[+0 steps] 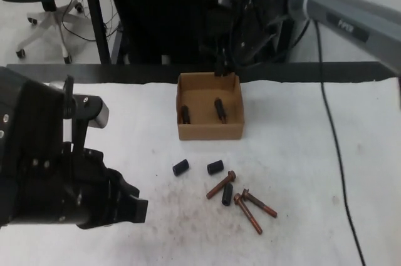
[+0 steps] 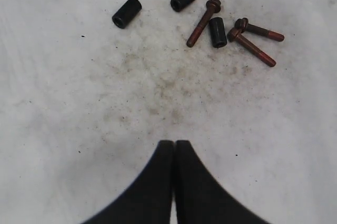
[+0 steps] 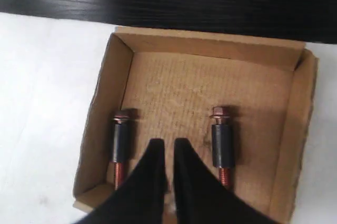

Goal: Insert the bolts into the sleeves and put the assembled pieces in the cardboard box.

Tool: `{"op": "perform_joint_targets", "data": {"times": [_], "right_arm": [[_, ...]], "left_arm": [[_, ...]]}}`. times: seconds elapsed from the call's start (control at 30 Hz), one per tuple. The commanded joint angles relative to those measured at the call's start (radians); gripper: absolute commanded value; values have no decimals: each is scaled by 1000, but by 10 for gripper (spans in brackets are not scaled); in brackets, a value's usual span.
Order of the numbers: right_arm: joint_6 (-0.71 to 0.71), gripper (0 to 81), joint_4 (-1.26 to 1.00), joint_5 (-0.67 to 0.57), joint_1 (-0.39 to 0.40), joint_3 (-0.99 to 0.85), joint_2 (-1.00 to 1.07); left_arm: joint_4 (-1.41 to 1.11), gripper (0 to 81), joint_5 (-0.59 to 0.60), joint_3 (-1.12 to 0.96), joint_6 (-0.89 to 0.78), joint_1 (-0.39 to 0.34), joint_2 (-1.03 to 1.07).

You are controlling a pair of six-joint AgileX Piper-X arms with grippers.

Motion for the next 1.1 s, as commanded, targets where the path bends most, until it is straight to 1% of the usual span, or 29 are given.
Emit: {"op": "perform_joint_targets", "data": {"times": [0.0,0.07,0.1,0.17,0.27,0.3,0.37,0.47,0.6,0.77,0.83,0.9,1.07], "right_arm": [[-35,9,41,-40,-9,-10,-60],[-78,9,92,-99,-10,-5,-114],[-108,9,113,-127,-10,3,-147],[-152,9,141,-177,-10,29,-217],[-172,9,159,-184,-5,119,-359],[-174,9,158,-180,-3,164,-410],[-173,9,149,-175,-1,262,-503],[-164,9,105,-177,-1,455,-661],[-103,9,42,-177,-1,690,-851],[-54,9,8,-177,-1,933,-1053],[-54,9,8,-177,-1,991,-1116],[-54,9,8,-177,-1,1035,-1165],[-54,9,10,-166,-3,1087,-1252]], "left_arm": [[-23,7,61,-7,14,-2,-3],[-57,7,155,-7,83,-2,-3],[-78,7,180,-7,110,-2,-3],[-111,7,149,-7,117,-2,-3],[-165,7,10,-7,128,-2,-3],[-187,7,-19,-7,135,-2,-1],[-233,7,-17,-7,135,-2,8],[-271,7,34,-7,135,-11,40],[-278,7,46,-45,163,-62,121],[-278,7,50,-213,206,-174,307],[-239,7,50,-295,252,-209,394],[-150,7,50,-390,269,-238,487],[192,7,95,-643,265,-276,732]]}}
